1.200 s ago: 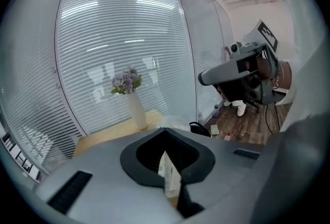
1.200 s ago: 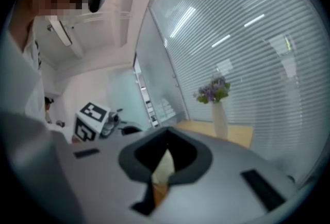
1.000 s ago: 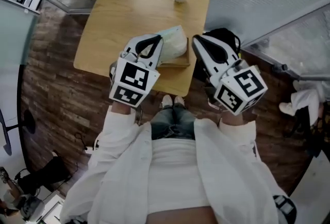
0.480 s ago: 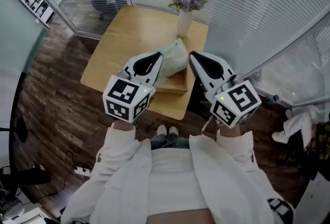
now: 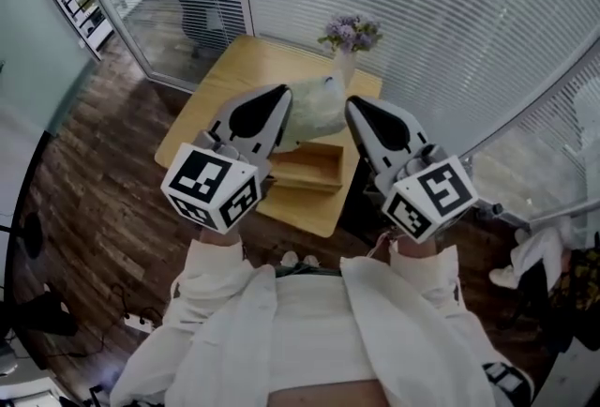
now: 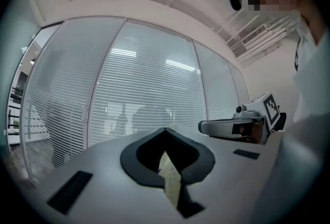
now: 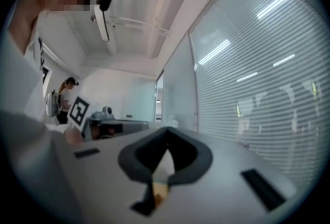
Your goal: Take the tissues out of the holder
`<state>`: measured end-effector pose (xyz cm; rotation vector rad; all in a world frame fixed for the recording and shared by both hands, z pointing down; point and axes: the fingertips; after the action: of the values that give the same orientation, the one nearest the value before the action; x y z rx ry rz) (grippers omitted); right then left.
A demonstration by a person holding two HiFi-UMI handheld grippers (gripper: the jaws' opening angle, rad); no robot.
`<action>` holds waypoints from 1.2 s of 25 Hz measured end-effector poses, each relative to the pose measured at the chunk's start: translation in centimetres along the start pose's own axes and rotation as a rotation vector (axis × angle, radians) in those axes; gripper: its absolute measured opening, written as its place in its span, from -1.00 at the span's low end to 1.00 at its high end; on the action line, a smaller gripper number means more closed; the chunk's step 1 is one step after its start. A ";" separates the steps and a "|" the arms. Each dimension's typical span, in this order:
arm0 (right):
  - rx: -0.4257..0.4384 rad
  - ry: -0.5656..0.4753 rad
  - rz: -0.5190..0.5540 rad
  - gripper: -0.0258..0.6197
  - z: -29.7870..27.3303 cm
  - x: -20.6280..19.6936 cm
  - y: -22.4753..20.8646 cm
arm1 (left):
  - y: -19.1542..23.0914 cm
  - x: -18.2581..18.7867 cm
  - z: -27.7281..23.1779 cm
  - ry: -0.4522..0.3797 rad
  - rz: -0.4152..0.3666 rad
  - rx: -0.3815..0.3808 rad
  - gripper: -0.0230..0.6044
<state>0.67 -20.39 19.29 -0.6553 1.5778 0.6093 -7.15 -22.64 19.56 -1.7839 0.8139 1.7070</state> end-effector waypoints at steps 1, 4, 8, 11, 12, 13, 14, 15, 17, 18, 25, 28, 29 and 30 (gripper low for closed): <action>0.001 -0.010 0.006 -0.88 0.0 0.4 0.2 | 0.1 0.4 0.2 -0.020 0.005 0.001 -0.91; 0.000 -0.042 0.019 -0.88 0.4 1.6 0.6 | 0.3 1.3 0.7 -0.065 0.023 0.011 -0.91; -0.038 -0.097 0.009 -0.88 1.5 2.7 0.2 | 0.7 2.2 1.5 -0.118 0.074 0.036 -0.90; -0.063 -0.110 0.001 -0.88 1.7 2.8 -0.3 | 1.1 2.5 1.8 -0.139 0.102 0.045 -0.91; -0.070 -0.113 -0.001 -0.88 1.7 2.8 -0.5 | 1.2 2.5 1.9 -0.143 0.111 0.042 -0.91; -0.074 -0.117 -0.005 -0.88 1.6 2.8 -0.6 | 1.3 2.4 1.9 -0.145 0.122 0.036 -0.91; -0.077 -0.120 -0.009 -0.88 1.6 2.9 -0.6 | 1.4 2.4 1.9 -0.147 0.136 0.029 -0.90; -0.077 -0.123 -0.014 -0.88 1.5 2.9 -0.6 | 1.5 2.3 1.9 -0.150 0.148 0.024 -0.91; -0.077 -0.123 -0.015 -0.88 1.4 2.9 -0.4 | 1.5 2.1 1.9 -0.151 0.161 0.017 -0.90; -0.079 -0.119 -0.012 -0.88 1.4 2.8 -0.3 | 1.4 2.0 1.9 -0.151 0.163 0.014 -0.91; -0.079 -0.100 -0.006 -0.88 0.9 2.6 0.1 | 1.4 2.0 1.8 -0.151 0.142 -0.004 -0.90; -0.075 -0.094 -0.003 -0.88 0.8 2.5 0.1 | 1.4 2.1 2.0 -0.153 0.142 -0.001 -0.91; -0.073 -0.092 -0.002 -0.88 0.8 2.4 0.1 | 1.4 2.1 2.0 -0.153 0.143 0.000 -0.91; -0.073 -0.091 0.000 -0.88 0.8 2.4 0.1 | 1.3 2.1 2.0 -0.153 0.143 0.000 -0.90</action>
<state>0.99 -19.93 16.85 -0.6734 1.4764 0.6901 -9.47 -22.18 17.41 -1.6047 0.8930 1.9085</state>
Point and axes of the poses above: the fingertips, and each gripper's own axes: z backward along the fingers, y to its left, x out of its top, and after that the axes turned 8 degrees about y, right-handed
